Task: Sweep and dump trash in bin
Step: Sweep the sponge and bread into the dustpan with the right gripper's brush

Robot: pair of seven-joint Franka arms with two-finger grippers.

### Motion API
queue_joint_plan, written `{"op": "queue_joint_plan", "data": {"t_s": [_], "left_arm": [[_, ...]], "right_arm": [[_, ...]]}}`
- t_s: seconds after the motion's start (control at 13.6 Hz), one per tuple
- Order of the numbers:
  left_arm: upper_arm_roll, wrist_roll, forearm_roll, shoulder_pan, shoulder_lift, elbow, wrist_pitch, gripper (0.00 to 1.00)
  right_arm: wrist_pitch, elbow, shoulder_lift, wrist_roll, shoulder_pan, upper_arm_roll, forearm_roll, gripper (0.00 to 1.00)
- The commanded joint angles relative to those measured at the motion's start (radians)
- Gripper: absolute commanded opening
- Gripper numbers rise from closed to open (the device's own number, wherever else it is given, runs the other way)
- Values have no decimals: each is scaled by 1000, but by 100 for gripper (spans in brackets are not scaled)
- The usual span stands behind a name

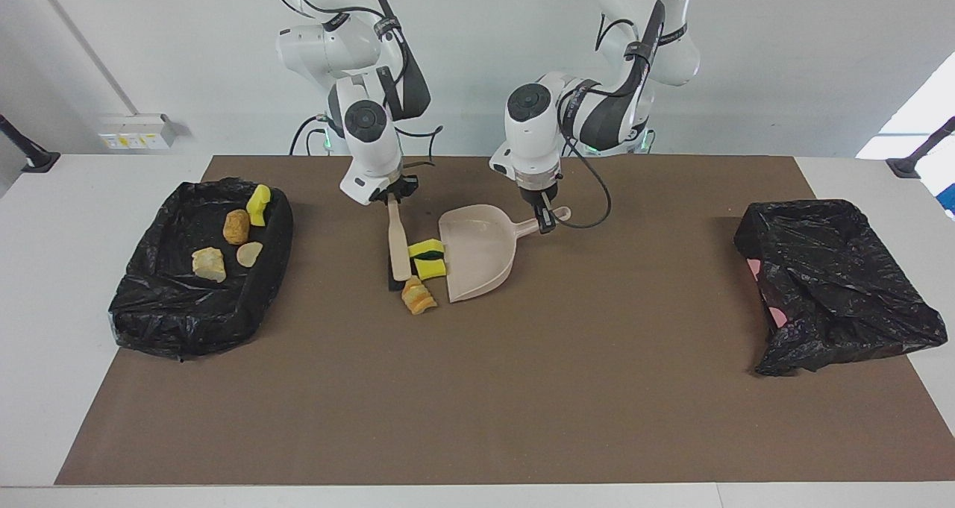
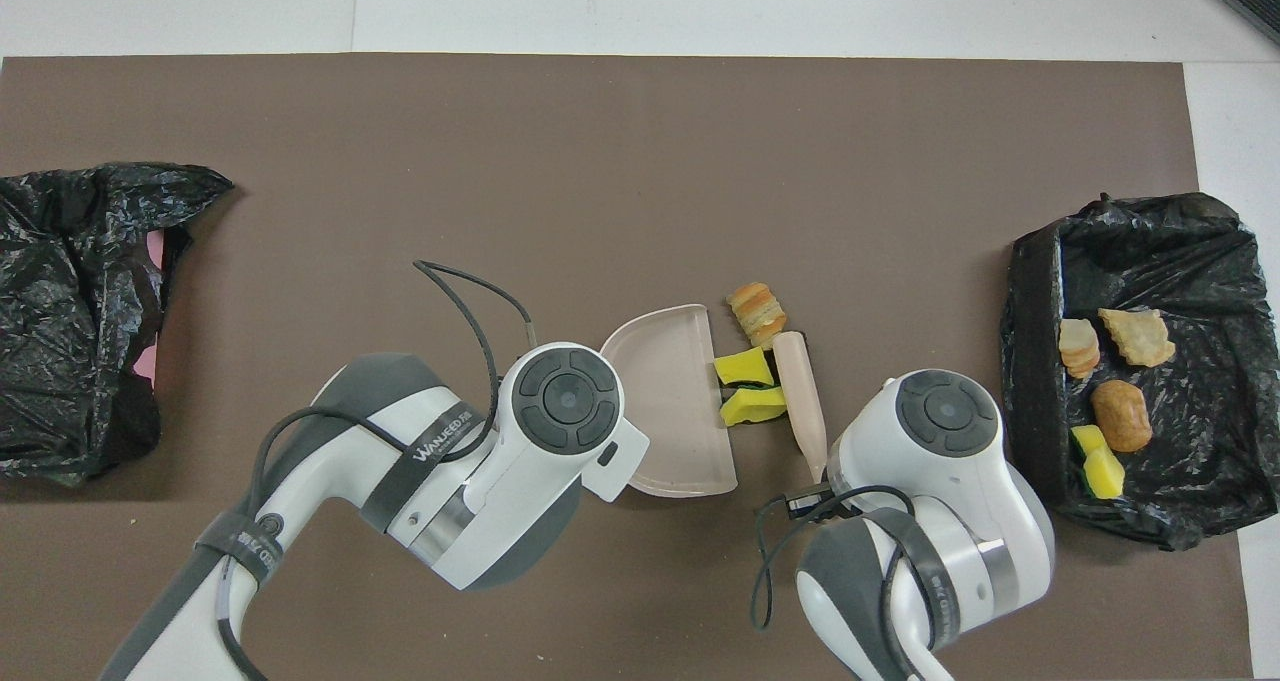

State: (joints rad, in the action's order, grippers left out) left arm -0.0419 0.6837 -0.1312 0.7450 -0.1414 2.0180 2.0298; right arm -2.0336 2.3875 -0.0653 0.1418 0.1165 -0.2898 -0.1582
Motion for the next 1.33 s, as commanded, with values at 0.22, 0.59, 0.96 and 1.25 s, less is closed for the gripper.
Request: {"op": "queue_joint_plan", "data": {"t_s": [0.22,0.59,0.96,1.25], "left_arm": [[-13,-27,-21,-4,39,100,118,0],[-13,-36,-19,-32,37,99,112,0],[-12,-191,-18,-24,32,71,38,0],[-7,-243,-18,-18,39,73,7,0]], "right_arm": [[29,-146,56,-208,22,-8,-310,0],[181,-185,-27,-120,-26,4,6,0],[181,-336,123,-215,-121,3,313,0],[104,-363,248,-222,-117,-5,428,0]]}}
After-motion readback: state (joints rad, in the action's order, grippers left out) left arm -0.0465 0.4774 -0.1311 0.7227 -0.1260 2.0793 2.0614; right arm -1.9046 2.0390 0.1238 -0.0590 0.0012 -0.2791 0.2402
